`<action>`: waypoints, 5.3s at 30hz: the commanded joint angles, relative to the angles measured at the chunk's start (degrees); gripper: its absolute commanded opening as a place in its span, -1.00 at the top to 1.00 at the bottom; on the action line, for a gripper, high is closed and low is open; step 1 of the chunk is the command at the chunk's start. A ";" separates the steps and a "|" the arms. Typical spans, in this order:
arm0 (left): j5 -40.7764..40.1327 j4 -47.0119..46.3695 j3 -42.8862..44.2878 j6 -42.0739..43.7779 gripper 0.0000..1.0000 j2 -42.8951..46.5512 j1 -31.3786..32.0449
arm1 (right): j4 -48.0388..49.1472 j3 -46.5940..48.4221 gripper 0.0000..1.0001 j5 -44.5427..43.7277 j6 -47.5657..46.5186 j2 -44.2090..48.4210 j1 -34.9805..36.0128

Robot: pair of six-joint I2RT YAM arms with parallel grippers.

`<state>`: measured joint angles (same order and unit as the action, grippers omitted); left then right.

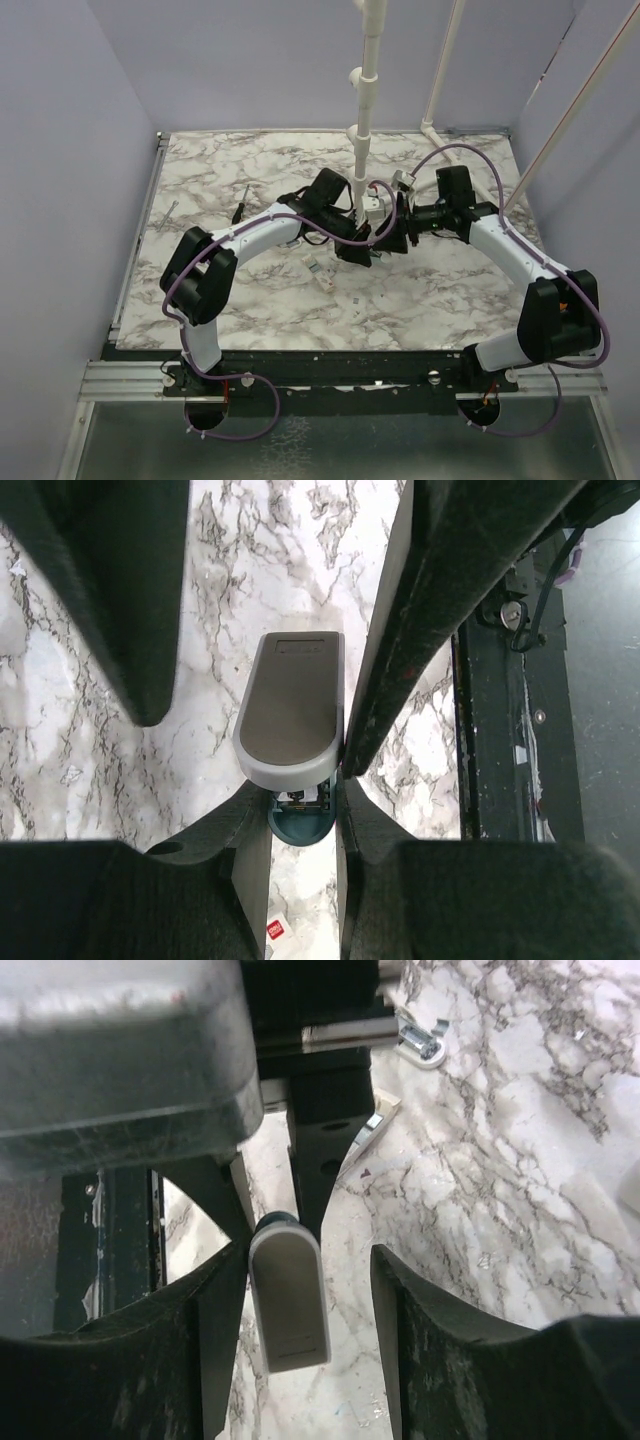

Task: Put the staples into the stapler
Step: Open the stapler, then place the stapler at the center of the board.

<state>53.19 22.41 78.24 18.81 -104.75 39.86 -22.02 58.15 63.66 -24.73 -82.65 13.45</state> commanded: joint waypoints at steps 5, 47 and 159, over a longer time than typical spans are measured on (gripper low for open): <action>-1.12 2.05 1.61 2.55 1.00 -0.60 -0.04 | -7.10 0.37 -0.10 3.59 -6.90 -1.26 0.26; 2.51 -21.45 -8.32 -15.92 1.00 -2.62 -2.85 | 31.21 -7.29 0.99 -4.20 31.75 6.66 -10.93; -49.28 32.87 18.50 35.07 -0.10 -12.75 1.59 | 1.67 -7.03 0.53 -12.42 -0.51 8.10 -13.19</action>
<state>4.19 55.99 97.91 53.93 -120.57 41.28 -19.29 49.45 52.27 -24.12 -73.82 0.62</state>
